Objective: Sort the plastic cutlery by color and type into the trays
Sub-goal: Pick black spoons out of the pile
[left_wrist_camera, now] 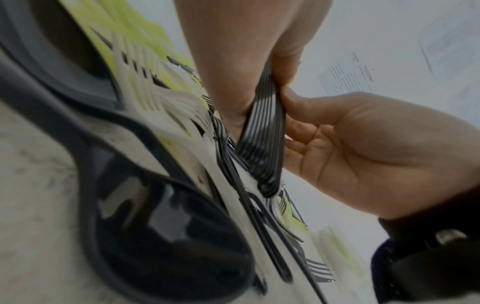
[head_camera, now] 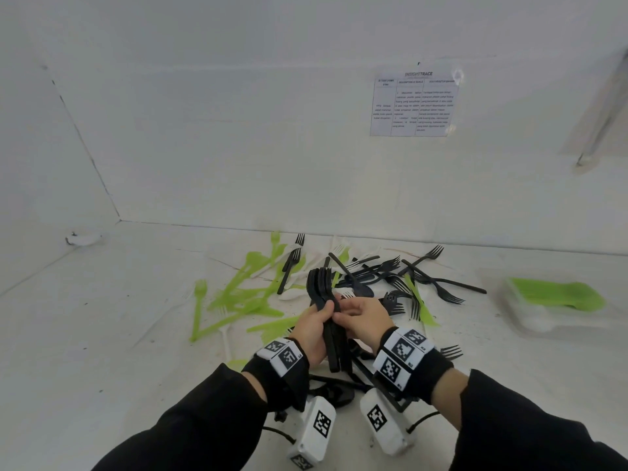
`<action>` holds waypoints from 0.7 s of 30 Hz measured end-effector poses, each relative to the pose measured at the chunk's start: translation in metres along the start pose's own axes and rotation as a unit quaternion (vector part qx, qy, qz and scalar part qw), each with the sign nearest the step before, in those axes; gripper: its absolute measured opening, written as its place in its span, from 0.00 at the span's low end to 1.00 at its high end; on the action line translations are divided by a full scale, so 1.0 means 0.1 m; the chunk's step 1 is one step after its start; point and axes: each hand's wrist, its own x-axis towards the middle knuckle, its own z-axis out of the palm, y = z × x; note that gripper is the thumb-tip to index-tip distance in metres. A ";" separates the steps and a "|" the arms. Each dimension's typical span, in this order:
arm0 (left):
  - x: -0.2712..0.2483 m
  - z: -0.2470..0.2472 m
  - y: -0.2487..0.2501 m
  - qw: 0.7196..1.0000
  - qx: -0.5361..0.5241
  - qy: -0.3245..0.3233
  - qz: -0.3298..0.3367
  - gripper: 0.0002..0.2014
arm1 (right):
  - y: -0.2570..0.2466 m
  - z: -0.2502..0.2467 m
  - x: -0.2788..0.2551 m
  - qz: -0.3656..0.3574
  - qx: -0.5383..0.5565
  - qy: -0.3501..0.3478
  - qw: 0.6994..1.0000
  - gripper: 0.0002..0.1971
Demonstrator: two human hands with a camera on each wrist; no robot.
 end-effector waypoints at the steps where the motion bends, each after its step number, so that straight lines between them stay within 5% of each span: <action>1: 0.00 0.00 0.00 1.000 0.001 -0.001 0.002 0.12 | 0.02 -0.01 0.02 -0.001 -0.005 -0.011 1.000 0.07; 5: -0.01 0.02 0.03 0.999 0.030 0.008 -0.014 0.12 | 0.01 -0.03 0.05 -0.007 -0.049 -0.028 0.998 0.15; 10: 0.02 -0.01 0.18 0.999 0.028 0.035 0.028 0.13 | -0.25 -0.12 0.02 0.000 0.041 -0.172 0.984 0.18; 16: -0.01 -0.04 0.25 0.999 0.049 0.008 0.001 0.13 | -0.33 -0.08 0.09 -0.011 -0.036 -0.172 0.984 0.15; 19: -0.02 -0.12 0.31 0.996 0.079 0.041 0.014 0.14 | -0.38 -0.16 0.11 0.008 -0.169 -0.162 0.972 0.10; 21: -0.02 -0.20 0.36 0.993 0.093 0.070 0.021 0.13 | -0.36 -0.26 0.11 0.012 -0.338 -0.136 0.931 0.10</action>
